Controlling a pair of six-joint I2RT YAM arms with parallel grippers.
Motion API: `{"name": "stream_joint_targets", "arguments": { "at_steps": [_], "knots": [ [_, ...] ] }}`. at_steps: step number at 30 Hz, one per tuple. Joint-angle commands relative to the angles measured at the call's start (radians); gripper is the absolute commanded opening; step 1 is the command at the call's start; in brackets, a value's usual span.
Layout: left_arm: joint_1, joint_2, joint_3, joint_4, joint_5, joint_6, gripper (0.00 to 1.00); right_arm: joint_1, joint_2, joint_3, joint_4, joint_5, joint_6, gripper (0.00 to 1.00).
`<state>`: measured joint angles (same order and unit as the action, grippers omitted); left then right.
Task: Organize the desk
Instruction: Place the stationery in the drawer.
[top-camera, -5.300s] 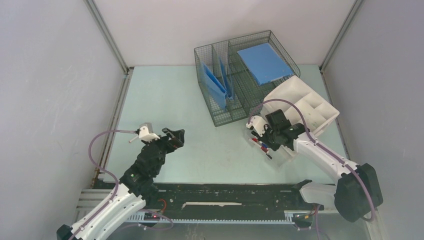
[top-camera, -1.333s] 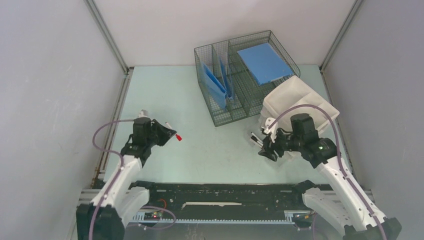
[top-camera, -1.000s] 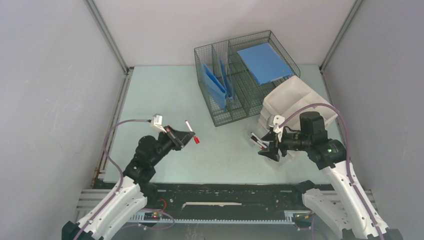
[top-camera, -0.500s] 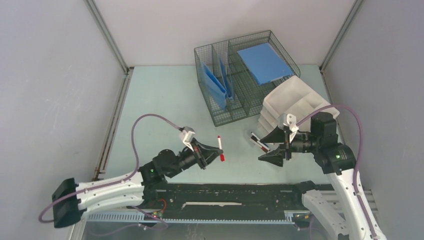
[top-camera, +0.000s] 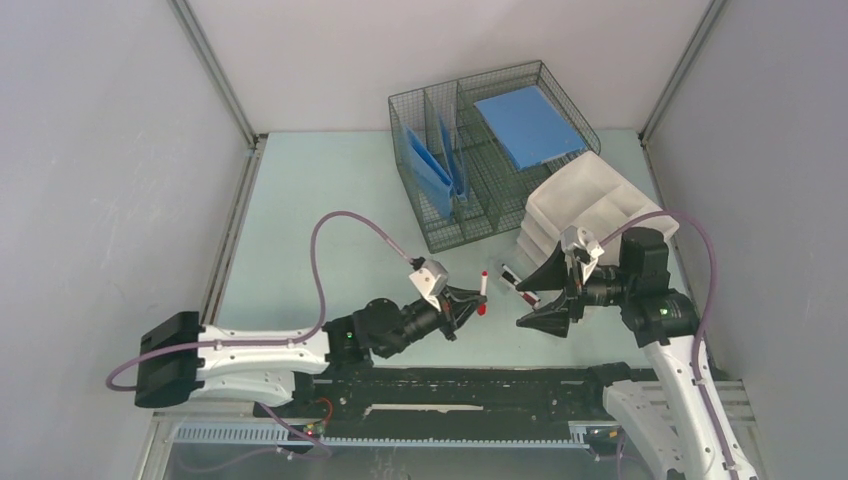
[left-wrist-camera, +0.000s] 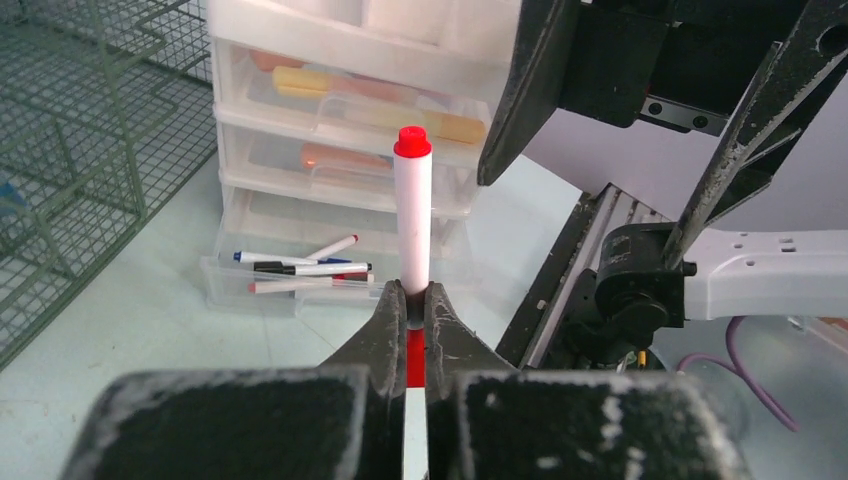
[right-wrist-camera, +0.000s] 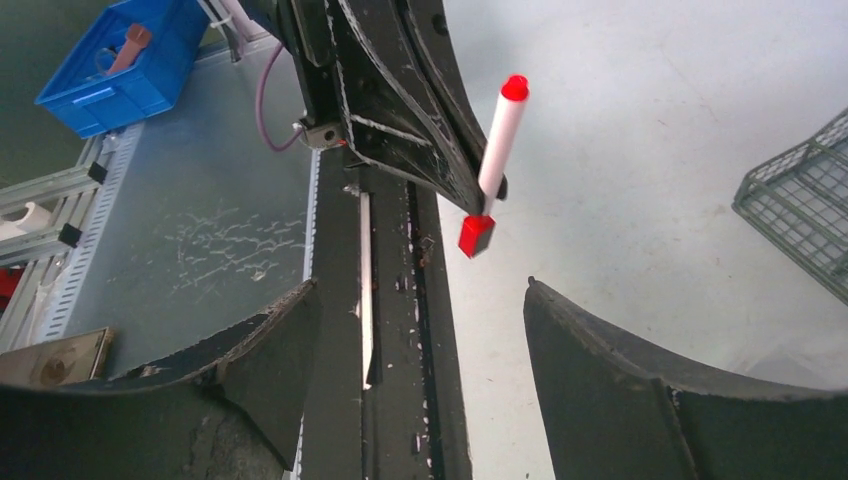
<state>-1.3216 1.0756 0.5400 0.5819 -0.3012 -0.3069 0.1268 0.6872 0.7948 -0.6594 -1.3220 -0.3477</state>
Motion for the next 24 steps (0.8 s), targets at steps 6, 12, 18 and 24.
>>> {"name": "stream_joint_targets", "arguments": {
  "at_steps": [6, 12, 18, 24],
  "knots": [
    [-0.092, 0.151, 0.131, 0.127, -0.114, 0.170, 0.00, -0.008, -0.017, -0.039, 0.081, -0.059, 0.064, 0.81],
    [-0.122, 0.211, 0.149, 0.192, -0.139, 0.187, 0.00, -0.009, -0.024, -0.059, 0.160, -0.017, 0.178, 0.80],
    [-0.130, 0.253, 0.166, 0.234, -0.141, 0.185, 0.00, -0.009, -0.025, -0.080, 0.229, -0.009, 0.249, 0.80],
    [-0.135, 0.265, 0.174, 0.255, -0.130, 0.176, 0.00, -0.009, -0.025, -0.089, 0.267, 0.034, 0.298, 0.79]
  ]
}}
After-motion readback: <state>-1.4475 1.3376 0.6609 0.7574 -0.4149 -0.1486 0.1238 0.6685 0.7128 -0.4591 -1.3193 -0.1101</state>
